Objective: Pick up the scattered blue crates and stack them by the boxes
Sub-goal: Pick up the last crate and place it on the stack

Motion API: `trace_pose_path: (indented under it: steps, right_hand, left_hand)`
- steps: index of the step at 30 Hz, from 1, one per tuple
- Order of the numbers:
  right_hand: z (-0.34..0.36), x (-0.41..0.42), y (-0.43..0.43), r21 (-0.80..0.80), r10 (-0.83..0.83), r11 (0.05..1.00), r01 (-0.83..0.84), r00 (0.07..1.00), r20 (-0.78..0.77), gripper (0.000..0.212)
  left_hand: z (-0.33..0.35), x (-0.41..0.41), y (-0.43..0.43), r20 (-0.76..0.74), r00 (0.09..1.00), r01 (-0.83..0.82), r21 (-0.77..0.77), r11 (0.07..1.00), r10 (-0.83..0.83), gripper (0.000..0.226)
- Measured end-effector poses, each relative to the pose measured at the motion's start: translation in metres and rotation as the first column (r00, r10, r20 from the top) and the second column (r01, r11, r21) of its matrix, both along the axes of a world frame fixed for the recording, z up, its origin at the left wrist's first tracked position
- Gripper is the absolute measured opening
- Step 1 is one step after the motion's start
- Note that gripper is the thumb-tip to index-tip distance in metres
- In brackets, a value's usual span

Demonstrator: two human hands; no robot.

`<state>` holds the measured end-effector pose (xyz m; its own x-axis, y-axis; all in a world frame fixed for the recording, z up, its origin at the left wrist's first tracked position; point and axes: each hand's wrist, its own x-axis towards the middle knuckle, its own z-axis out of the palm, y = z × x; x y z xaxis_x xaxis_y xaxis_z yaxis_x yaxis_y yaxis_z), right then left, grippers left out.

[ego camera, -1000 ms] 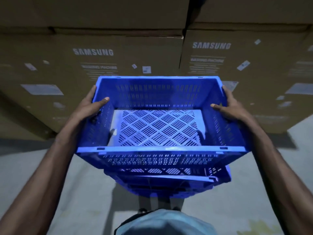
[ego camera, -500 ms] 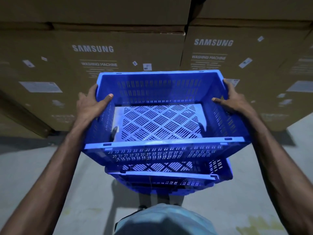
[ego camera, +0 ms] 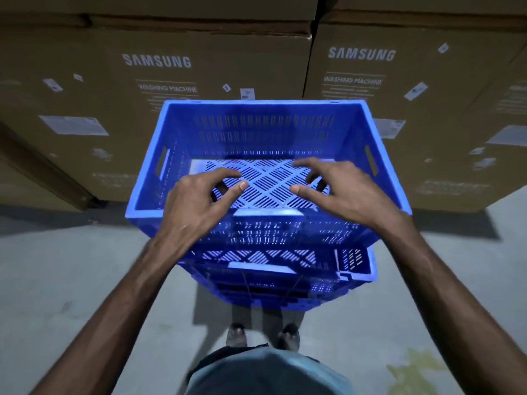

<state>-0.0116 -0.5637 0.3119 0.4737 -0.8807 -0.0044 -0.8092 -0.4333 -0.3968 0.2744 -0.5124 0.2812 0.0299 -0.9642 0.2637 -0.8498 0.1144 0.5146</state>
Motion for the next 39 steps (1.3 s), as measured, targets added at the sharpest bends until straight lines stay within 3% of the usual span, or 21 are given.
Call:
trace_pose_path:
  steps: [3,8,13,20,31,39]
  right_hand:
    - [-0.021,0.007,0.014,-0.039,0.022,0.999,-0.025,0.997,-0.072,0.066]
    - [-0.052,-0.003,0.032,-0.338,-0.127,0.941,0.012,0.938,-0.322,0.088]
    - [-0.062,-0.012,0.043,-0.455,-0.256,0.884,0.111,0.928,-0.270,0.080]
    - [-0.066,-0.012,0.042,-0.552,-0.265,0.831,0.069,0.922,-0.282,0.079]
    - [-0.063,-0.026,0.037,-0.544,-0.241,0.838,0.042,0.923,-0.301,0.080]
    - [-0.059,-0.005,0.071,-0.538,-0.289,0.836,0.111,0.922,-0.259,0.075]
  left_hand:
    - [-0.013,-0.001,0.014,0.061,0.998,0.005,0.002,1.000,-0.005,0.044]
    - [-0.031,0.012,0.031,0.202,0.976,0.101,-0.082,0.991,-0.083,0.047]
    - [-0.049,0.007,0.030,0.452,0.892,0.117,-0.206,0.972,-0.011,0.051]
    - [-0.055,0.005,0.027,0.425,0.903,0.064,-0.272,0.960,0.060,0.055]
    - [-0.060,-0.015,0.035,0.421,0.899,0.010,-0.302,0.953,0.124,0.060]
    - [-0.060,0.013,0.030,0.446,0.891,0.092,-0.367,0.926,0.088,0.063]
